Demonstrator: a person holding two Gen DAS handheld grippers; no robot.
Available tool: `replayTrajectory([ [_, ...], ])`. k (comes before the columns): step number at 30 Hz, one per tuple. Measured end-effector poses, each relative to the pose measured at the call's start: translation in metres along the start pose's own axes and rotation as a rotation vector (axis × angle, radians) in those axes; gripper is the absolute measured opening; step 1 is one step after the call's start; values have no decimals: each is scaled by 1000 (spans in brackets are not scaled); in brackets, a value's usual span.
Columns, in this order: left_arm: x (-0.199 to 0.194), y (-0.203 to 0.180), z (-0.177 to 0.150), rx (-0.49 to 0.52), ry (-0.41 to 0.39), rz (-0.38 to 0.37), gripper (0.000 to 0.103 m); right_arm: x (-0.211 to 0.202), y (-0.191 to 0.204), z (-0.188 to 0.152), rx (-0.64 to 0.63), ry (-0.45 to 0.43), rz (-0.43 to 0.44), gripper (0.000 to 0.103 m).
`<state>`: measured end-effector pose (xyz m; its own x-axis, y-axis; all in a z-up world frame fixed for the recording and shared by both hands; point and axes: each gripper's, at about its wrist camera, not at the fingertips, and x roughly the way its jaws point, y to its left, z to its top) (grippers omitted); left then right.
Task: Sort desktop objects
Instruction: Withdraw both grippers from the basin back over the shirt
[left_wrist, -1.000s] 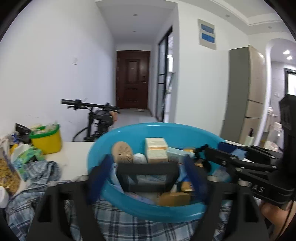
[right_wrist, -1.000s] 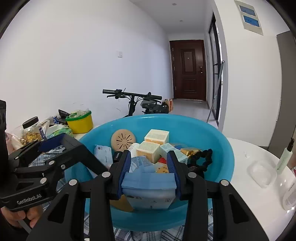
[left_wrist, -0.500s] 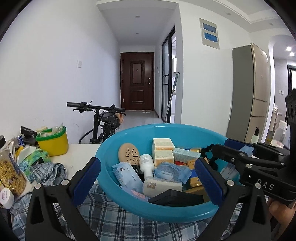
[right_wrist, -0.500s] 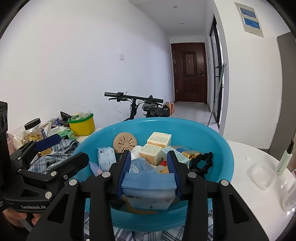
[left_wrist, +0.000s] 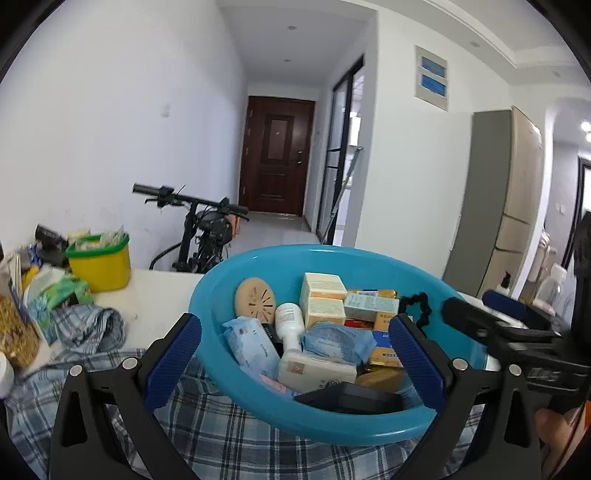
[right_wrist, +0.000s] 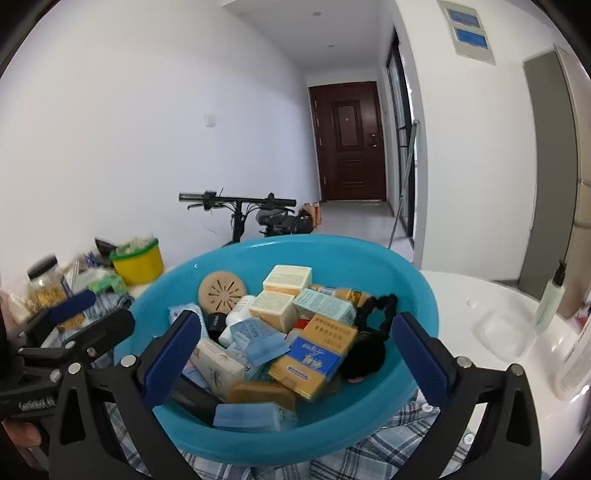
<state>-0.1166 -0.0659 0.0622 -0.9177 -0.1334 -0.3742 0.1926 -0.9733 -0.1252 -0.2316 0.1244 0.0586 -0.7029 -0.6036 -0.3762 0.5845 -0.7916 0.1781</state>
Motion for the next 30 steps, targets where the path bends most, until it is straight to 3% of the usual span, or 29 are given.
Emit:
replayTrajectory([
  [8,1,-4,-2,11,15,9,103,-2,11,-1,-52,-18,-26,103],
  [30,-1,-15,-4,33,50,-36,103,-10,-3,-1,-13,-23,-10,103],
])
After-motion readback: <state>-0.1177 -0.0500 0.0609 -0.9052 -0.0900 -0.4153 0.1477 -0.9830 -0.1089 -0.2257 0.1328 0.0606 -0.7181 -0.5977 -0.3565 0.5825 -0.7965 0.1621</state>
